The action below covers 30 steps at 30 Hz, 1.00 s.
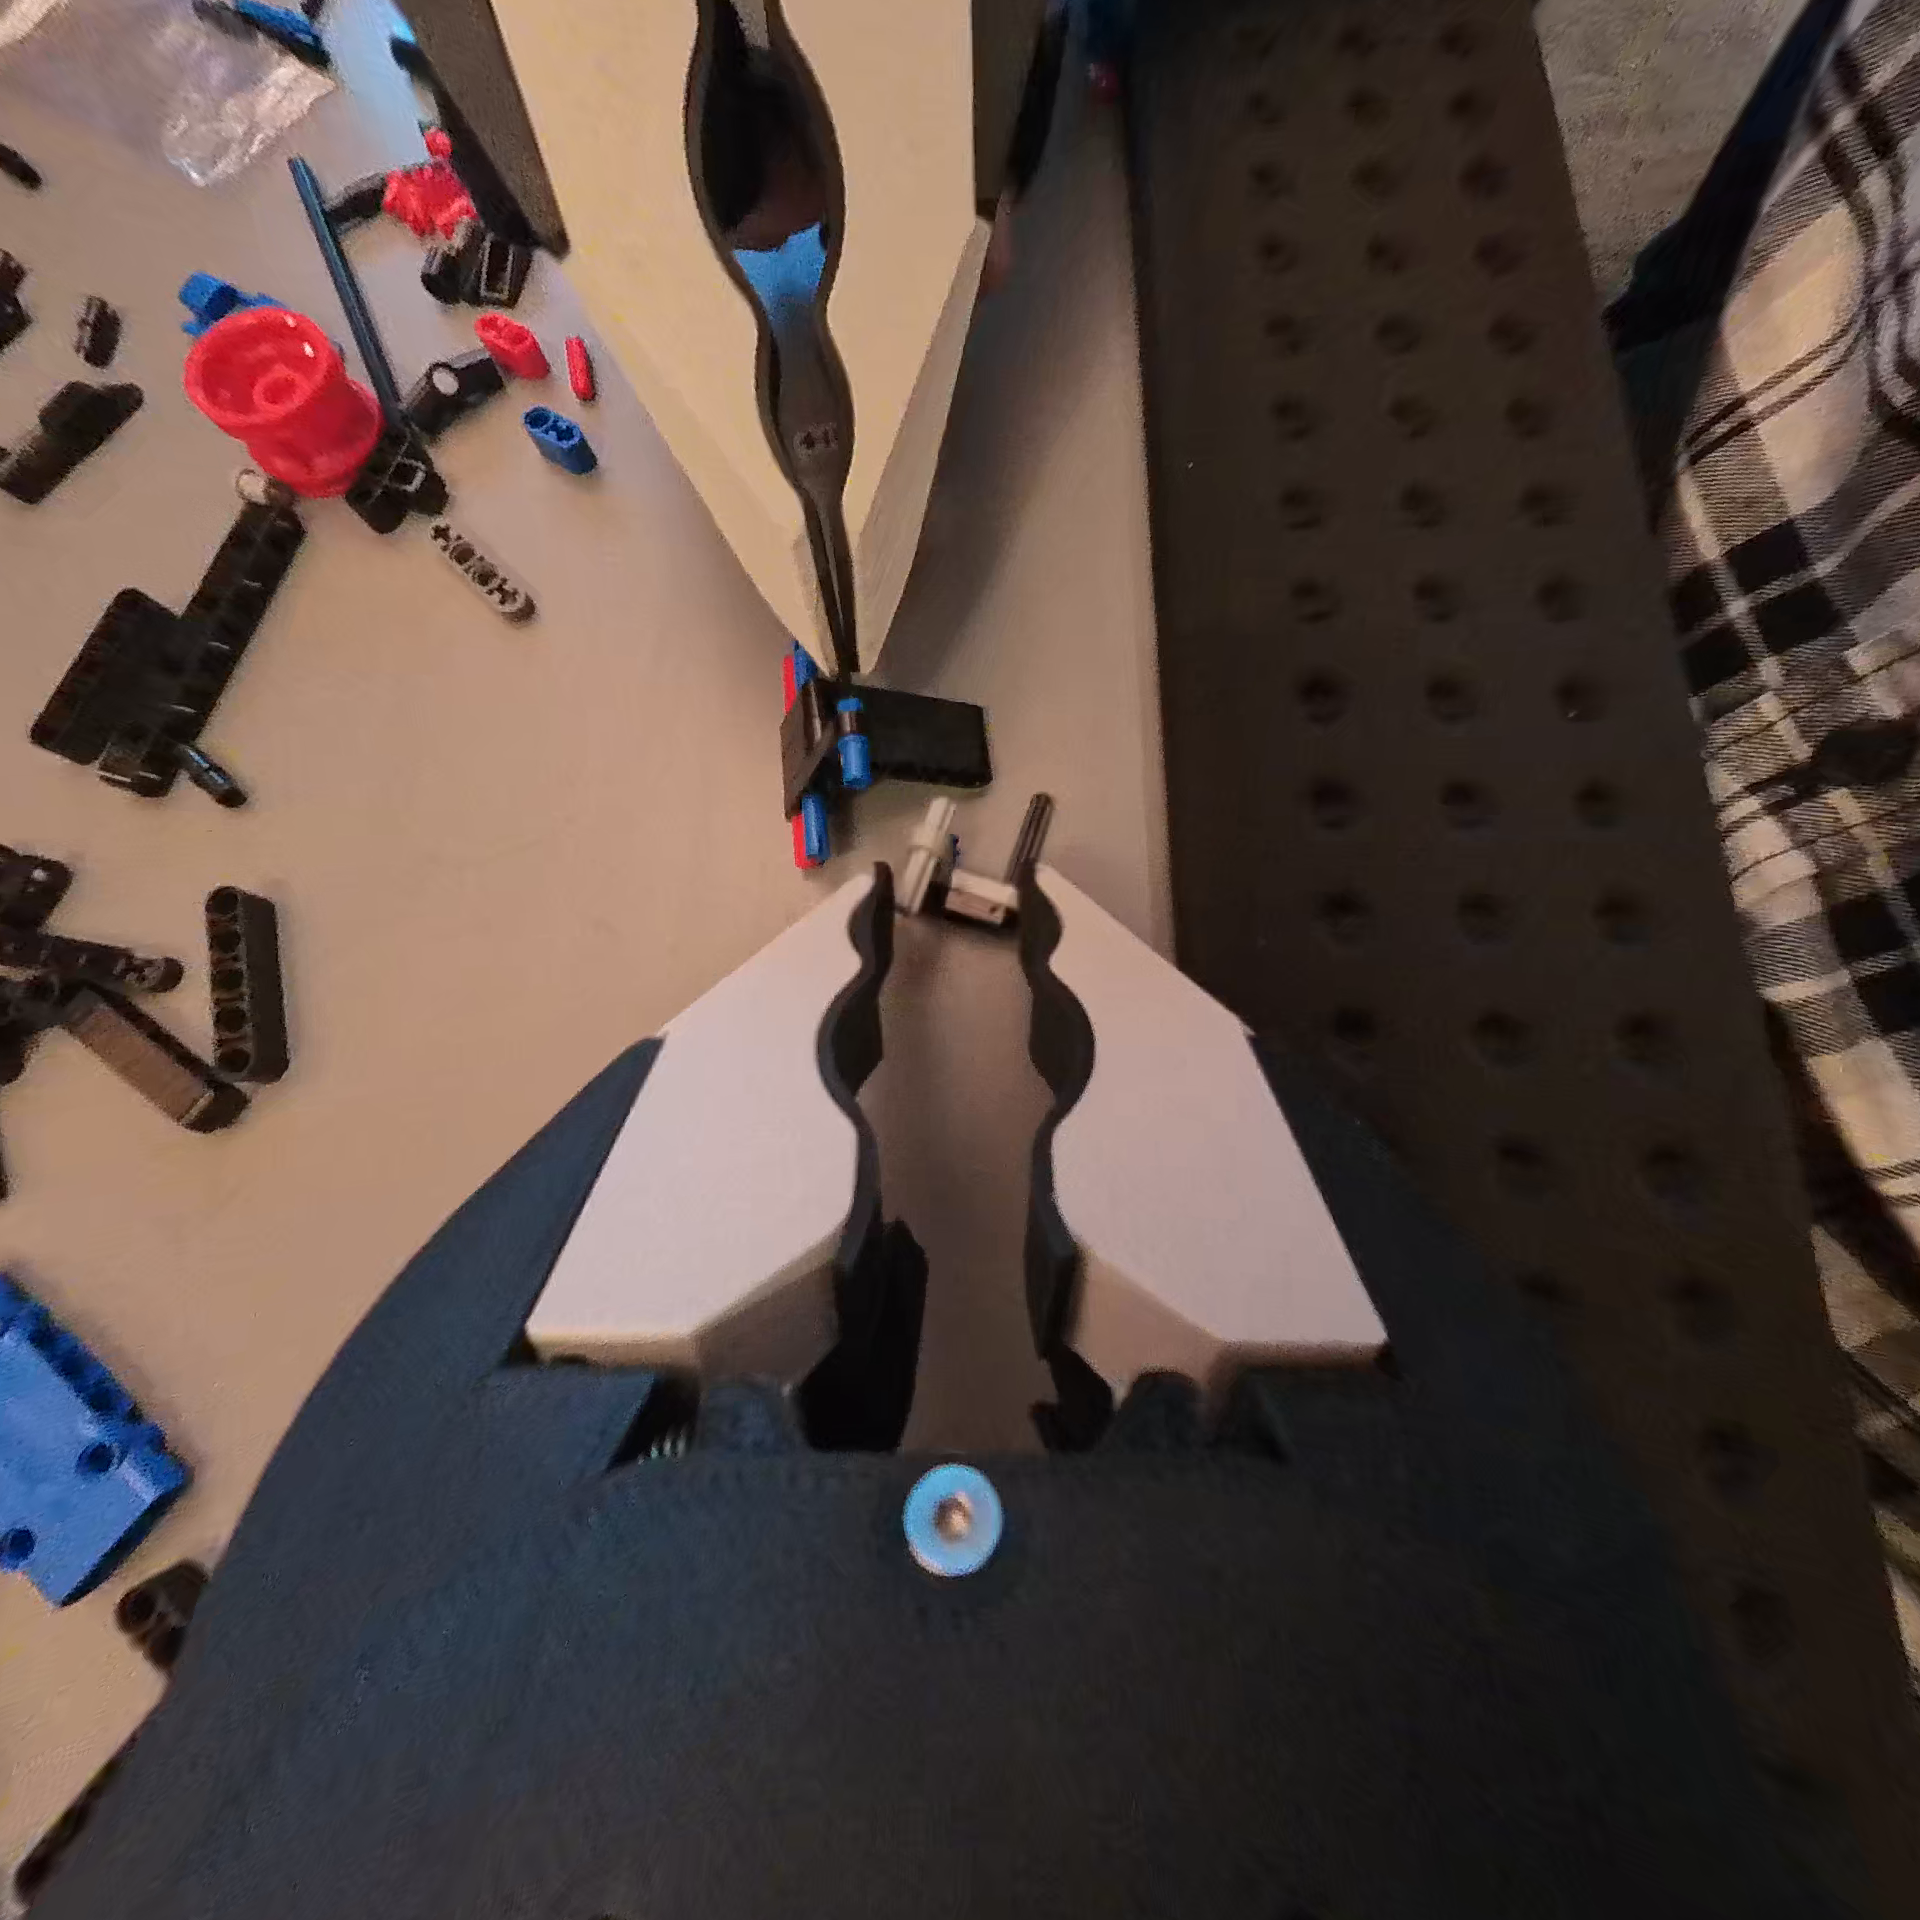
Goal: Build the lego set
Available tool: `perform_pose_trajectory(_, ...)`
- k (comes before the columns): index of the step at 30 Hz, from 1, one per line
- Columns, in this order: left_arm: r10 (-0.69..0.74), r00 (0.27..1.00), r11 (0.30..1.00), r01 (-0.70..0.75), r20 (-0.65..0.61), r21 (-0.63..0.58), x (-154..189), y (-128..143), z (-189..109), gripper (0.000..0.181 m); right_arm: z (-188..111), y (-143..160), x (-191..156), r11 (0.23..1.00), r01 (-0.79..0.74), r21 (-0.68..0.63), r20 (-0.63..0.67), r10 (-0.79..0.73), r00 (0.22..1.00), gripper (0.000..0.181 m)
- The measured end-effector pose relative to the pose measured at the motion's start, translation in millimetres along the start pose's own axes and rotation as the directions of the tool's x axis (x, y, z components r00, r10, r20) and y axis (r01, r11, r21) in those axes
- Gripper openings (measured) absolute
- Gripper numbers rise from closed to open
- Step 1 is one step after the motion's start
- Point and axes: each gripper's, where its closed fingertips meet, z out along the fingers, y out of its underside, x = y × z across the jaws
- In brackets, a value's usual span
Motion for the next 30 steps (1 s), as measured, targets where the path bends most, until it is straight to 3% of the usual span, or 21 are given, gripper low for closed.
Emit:
perform_pose_trajectory(4, -0.047, 0.998, 0.999, 0.048, -0.041, 0.022, 1, -5, 5, 0.006, 1, 3, -1, 1.000, 0.011, -0.020, 0.003, -0.011, 1.000, 0.000)
perform_pose_trajectory(8, -0.036, 0.999, 0.999, 0.037, -0.010, 0.018, -1, -4, 8, 0.005, -1, 2, 0, 1.000, 0.000, -0.030, -0.005, 0.000, 1.000, 0.000)
perform_pose_trajectory(16, 0.133, 0.967, 0.991, -0.135, 0.219, -0.002, -18, -5, -3, 0.005, -2, 3, 9, 0.996, -0.087, -0.024, -0.081, 0.085, 0.993, 0.010)
perform_pose_trajectory(26, 0.178, 0.934, 0.982, -0.190, 0.310, 0.010, -34, -9, -11, 0.005, 7, 16, 14, 0.988, -0.124, -0.091, -0.109, 0.114, 0.988, 0.029)
perform_pose_trajectory(30, 0.244, 0.920, 0.967, -0.254, 0.307, -0.007, -32, -12, -6, 0.005, 10, 16, 13, 0.989, -0.123, -0.087, -0.104, 0.114, 0.988, 0.028)
